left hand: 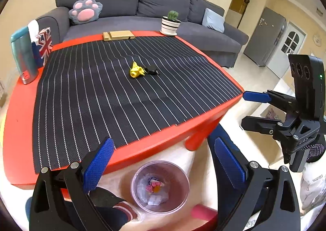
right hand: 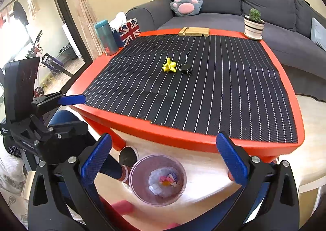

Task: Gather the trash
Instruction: 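Move the left gripper over the mat to the yellow duck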

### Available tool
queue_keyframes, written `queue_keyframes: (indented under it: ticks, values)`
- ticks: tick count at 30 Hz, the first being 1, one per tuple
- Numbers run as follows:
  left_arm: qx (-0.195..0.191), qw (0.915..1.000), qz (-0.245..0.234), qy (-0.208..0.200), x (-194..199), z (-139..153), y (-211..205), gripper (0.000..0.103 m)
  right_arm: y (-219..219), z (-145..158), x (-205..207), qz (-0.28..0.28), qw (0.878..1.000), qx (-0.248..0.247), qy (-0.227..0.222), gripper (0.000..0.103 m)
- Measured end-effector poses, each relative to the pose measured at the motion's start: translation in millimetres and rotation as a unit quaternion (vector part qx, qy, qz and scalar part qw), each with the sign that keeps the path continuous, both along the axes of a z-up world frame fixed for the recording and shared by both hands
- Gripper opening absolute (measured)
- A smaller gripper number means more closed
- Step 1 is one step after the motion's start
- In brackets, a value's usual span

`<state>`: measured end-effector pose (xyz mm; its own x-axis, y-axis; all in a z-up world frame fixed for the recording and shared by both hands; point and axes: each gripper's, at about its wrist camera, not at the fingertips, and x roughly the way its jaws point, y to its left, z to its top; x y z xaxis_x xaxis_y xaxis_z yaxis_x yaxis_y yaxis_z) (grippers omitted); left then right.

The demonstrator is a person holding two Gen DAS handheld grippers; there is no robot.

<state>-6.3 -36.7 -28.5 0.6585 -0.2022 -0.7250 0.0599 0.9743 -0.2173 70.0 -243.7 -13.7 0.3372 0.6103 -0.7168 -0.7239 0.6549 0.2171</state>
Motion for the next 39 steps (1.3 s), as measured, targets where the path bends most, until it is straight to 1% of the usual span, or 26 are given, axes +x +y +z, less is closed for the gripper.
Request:
queue_keyframes:
  ticks: [9,13,21,25,30,39]
  values:
    - [0.008,0.9999,0.002,-0.011,33,14,18,0.095,7,11,29,-0.006,1.000,-0.001,-0.005,0.100]
    - [0.010,0.9999,-0.004,-0.010,53,16,25,0.095,12,9,42,-0.006,1.000,-0.004,0.001,0.100]
    - [0.032,0.9993,-0.021,0.005,101,16,30,0.095,16,0,54,-0.009,1.000,-0.016,0.009,0.100]
    - [0.045,0.9982,-0.036,0.015,122,12,29,0.095,14,-4,56,-0.012,1.000,-0.018,0.013,0.100]
    - [0.063,0.9962,-0.050,0.034,149,0,27,0.095,11,-8,59,-0.015,1.000,-0.021,0.018,0.100]
    - [0.075,0.9929,-0.064,0.068,184,-25,22,0.095,6,-12,63,-0.020,0.999,-0.021,0.024,0.100]
